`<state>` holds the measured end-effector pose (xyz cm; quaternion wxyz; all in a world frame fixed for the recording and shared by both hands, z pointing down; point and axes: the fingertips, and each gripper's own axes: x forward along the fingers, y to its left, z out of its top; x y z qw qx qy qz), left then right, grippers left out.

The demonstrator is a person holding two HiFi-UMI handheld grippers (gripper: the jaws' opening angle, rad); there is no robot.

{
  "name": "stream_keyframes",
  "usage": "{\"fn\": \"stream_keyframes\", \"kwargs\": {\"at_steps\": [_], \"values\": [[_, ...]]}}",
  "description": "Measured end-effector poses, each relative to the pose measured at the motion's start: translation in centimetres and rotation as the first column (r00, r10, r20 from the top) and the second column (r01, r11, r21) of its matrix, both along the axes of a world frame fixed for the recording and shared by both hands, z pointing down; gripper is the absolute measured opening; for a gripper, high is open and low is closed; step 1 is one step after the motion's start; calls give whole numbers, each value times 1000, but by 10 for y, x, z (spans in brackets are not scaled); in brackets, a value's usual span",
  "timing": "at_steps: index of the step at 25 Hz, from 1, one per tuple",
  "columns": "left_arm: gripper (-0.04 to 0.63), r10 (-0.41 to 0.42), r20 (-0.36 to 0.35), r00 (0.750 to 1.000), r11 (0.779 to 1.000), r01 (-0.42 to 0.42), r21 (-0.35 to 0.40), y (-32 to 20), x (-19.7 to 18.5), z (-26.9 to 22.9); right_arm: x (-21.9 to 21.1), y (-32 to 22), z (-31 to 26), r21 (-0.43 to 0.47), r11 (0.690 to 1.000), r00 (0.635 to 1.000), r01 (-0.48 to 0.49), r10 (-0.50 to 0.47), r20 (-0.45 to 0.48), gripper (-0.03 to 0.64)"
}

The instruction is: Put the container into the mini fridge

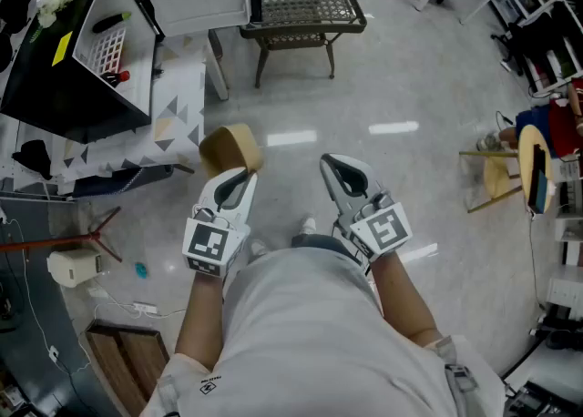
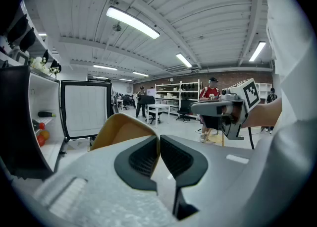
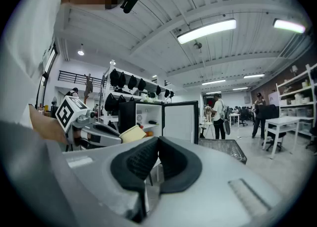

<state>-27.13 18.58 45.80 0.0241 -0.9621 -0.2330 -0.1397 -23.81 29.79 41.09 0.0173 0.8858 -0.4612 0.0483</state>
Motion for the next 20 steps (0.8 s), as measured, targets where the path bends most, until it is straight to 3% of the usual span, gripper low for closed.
{"fn": "stream_keyframes", "kwargs": {"at_steps": [10,20], "values": [[31,-7,10,1000,1000,7,21,5,14,5,22,28,14,43,998,998,-51,49,44,3],[31,-31,28,999,999,31,14,67,70,13,79,112,30,43,996,993,-84,81,85,3]]}}
